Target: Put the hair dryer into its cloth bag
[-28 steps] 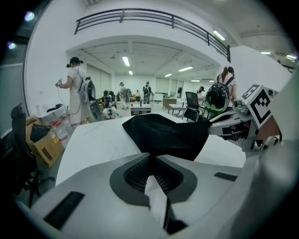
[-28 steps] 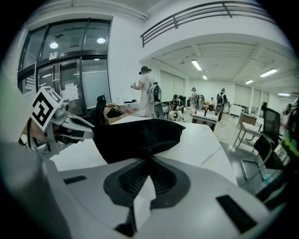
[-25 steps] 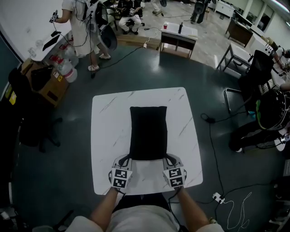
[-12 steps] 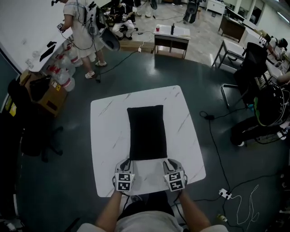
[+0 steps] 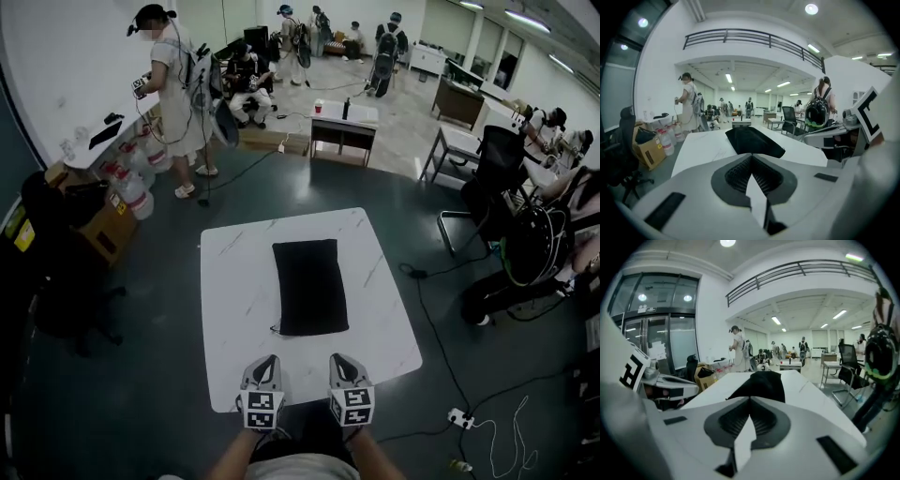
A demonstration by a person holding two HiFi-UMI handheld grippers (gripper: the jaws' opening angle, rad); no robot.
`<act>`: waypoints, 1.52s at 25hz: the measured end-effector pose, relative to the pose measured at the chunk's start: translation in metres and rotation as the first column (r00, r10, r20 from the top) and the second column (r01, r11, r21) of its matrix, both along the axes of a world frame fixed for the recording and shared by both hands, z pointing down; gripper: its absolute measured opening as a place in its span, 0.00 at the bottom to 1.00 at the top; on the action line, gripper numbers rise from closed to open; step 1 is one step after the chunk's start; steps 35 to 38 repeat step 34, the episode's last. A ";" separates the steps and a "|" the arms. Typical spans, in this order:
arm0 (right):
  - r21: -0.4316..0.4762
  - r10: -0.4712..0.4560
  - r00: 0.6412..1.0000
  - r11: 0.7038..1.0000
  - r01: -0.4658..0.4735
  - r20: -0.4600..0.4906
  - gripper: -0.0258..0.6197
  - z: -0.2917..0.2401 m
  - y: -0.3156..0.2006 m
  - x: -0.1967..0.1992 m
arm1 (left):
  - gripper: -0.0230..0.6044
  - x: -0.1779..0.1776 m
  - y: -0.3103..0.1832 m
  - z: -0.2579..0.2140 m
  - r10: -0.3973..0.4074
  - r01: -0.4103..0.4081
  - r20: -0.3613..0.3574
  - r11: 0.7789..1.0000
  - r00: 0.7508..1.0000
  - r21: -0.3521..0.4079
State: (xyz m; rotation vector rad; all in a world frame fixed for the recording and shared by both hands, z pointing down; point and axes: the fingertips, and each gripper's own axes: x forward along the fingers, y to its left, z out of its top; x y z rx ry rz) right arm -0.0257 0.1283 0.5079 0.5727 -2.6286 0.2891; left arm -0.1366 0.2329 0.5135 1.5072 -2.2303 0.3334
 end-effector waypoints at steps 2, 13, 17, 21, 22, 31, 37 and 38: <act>0.019 0.010 0.998 1.000 -0.011 0.059 0.07 -0.026 0.020 -0.005 | 0.05 0.005 0.010 -0.025 -0.002 0.002 0.008 0.999 1.000 0.048; 0.199 -0.036 0.986 0.980 0.003 0.165 0.06 -0.122 0.089 -0.013 | 0.05 0.028 0.036 -0.109 0.046 -0.061 0.076 0.974 0.996 0.217; 0.222 -0.051 0.988 0.975 0.017 0.148 0.06 -0.129 0.096 -0.011 | 0.05 0.035 0.039 -0.119 0.062 -0.079 0.076 0.968 0.995 0.237; 0.233 -0.072 0.987 0.972 0.037 0.143 0.06 -0.132 0.100 -0.014 | 0.05 0.037 0.042 -0.122 0.059 -0.075 0.069 0.963 0.996 0.257; 0.235 -0.078 0.987 0.971 0.043 0.141 0.06 -0.132 0.102 -0.016 | 0.05 0.036 0.043 -0.122 0.054 -0.070 0.068 0.963 0.996 0.259; 0.245 -0.178 0.973 0.960 0.138 0.149 0.06 -0.137 0.124 -0.055 | 0.05 0.013 0.064 -0.130 -0.004 -0.019 0.090 0.967 0.996 0.255; 0.254 -0.209 0.966 0.953 0.166 0.151 0.06 -0.142 0.135 -0.063 | 0.05 0.009 0.076 -0.132 -0.031 0.008 0.091 0.969 0.995 0.246; 0.254 -0.209 0.966 0.953 0.166 0.151 0.06 -0.142 0.135 -0.063 | 0.05 0.009 0.076 -0.132 -0.031 0.008 0.091 0.969 0.995 0.246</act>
